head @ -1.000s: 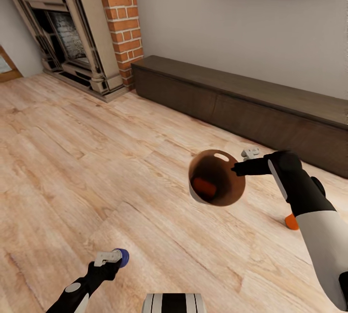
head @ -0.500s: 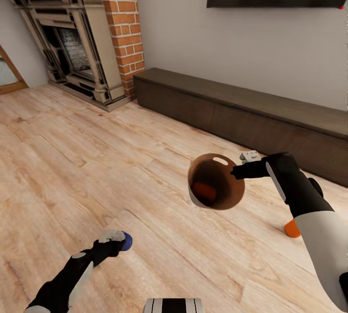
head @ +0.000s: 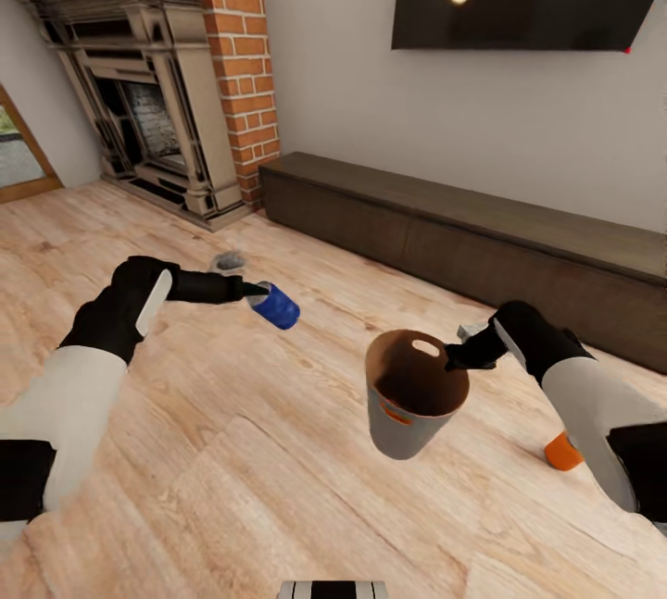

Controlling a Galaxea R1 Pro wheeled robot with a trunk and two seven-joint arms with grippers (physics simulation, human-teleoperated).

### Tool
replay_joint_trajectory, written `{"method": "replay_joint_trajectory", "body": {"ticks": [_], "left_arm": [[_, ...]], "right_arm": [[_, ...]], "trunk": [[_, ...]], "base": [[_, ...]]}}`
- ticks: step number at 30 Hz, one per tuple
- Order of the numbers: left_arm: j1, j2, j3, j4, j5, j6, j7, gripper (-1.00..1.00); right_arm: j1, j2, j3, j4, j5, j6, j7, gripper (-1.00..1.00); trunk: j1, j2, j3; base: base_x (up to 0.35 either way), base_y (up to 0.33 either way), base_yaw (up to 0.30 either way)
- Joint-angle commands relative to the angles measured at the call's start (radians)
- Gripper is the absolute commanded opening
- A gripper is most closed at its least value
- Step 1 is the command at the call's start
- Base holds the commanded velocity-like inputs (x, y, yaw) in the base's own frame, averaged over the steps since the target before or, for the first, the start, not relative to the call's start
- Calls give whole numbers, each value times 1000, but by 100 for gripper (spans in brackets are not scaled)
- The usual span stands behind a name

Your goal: Put the three can of soda from the living room inside the tash can in the kitchen.

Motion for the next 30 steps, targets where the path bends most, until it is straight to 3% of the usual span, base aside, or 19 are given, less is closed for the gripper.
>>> {"method": "replay_joint_trajectory", "body": {"ticks": [1,5,6,12,17,19,24,28,30], "left_arm": [[-15,1,-1,0,-9,5,-13,-100],[-77,16,-5,3,-9,35,-101,-100],[-103,20,-27,5,-10,51,-155,-100],[-161,9,-151,7,-10,58,-219,-100],[-190,-42,-218,9,-10,58,-226,-100],[-196,-80,-307,21,-9,58,-227,-100],[-198,-149,-370,60,-11,58,-226,-100],[-199,-169,-396,68,-12,58,-225,-100],[-198,-176,-442,71,-11,58,-224,-100]], "right_arm": [[-11,1,3,13,11,0,3,-100],[-46,12,22,55,11,0,2,-100],[-60,21,27,67,11,0,2,-100],[-75,50,34,89,12,0,1,-100],[-76,72,38,103,12,0,0,-100],[-77,86,40,107,13,0,-2,-100],[-77,120,59,122,13,0,-5,-100],[-77,132,71,125,13,0,-6,-100],[-77,139,77,126,13,0,-7,-100]], "trunk": [[0,0,4],[-2,1,19],[-3,2,23],[-5,3,46],[-24,38,62],[-32,52,68],[-51,87,84],[-67,115,97],[-74,129,103]], "base": [[0,0,0],[0,0,0],[0,0,0],[0,0,0],[0,0,0],[0,0,0],[0,0,0],[0,0,0],[0,0,0]]}}
